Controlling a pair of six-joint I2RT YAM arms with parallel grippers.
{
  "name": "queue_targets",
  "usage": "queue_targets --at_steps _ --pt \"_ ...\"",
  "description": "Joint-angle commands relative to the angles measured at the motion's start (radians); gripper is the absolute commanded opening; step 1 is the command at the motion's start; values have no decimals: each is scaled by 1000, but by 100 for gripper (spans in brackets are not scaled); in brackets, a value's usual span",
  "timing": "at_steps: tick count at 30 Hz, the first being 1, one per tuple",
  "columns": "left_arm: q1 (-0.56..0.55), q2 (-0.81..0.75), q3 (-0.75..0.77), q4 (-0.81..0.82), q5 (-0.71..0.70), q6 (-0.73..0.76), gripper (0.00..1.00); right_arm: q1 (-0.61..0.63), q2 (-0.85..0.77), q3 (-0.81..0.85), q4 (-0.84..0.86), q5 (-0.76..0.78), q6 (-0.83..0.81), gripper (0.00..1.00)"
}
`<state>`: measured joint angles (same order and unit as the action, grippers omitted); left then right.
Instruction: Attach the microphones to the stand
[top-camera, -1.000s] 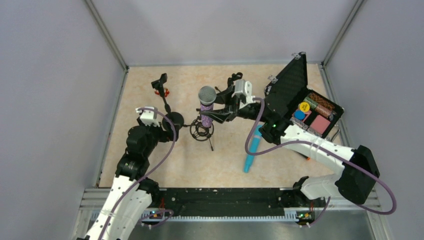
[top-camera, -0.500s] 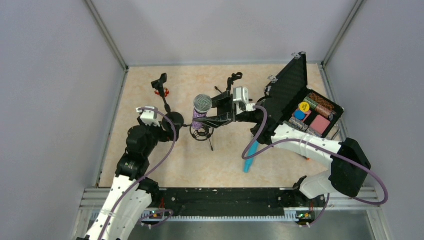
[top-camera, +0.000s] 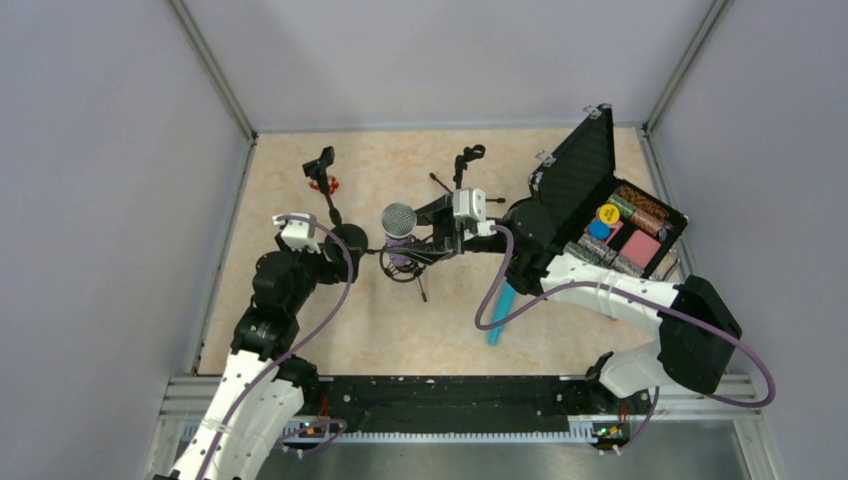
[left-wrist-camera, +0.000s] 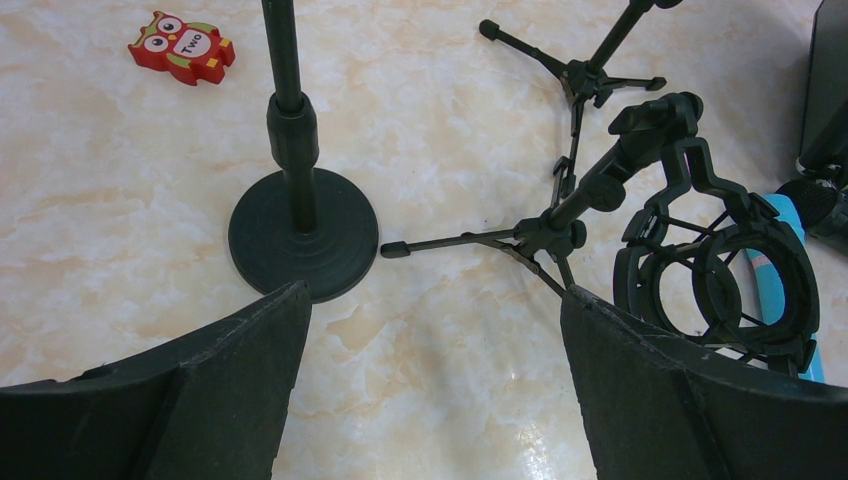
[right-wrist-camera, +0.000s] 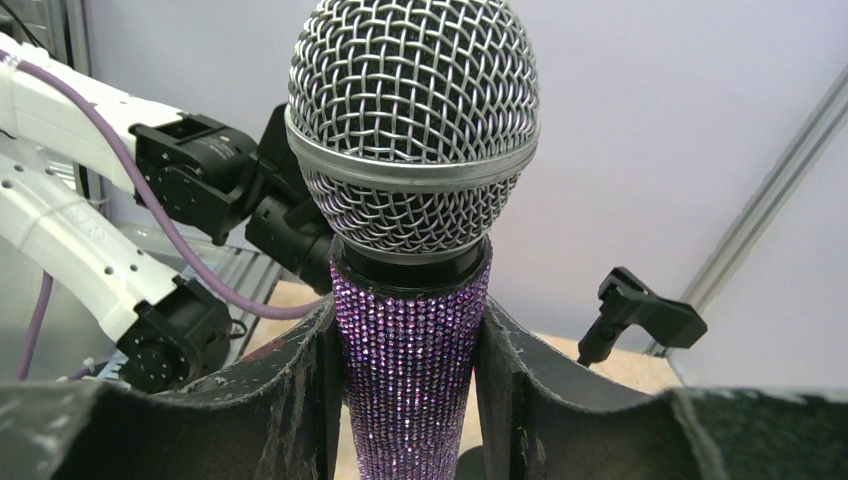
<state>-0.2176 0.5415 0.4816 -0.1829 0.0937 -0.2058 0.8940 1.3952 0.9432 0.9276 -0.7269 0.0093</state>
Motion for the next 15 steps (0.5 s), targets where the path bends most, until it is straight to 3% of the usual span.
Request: queue_targets --at_steps 1,15 --pt "4 4 12 54 20 17 99 16 -19 3 26 28 -68 0" --pt "3 14 12 56 39 23 99 15 10 -12 14 67 -120 0"
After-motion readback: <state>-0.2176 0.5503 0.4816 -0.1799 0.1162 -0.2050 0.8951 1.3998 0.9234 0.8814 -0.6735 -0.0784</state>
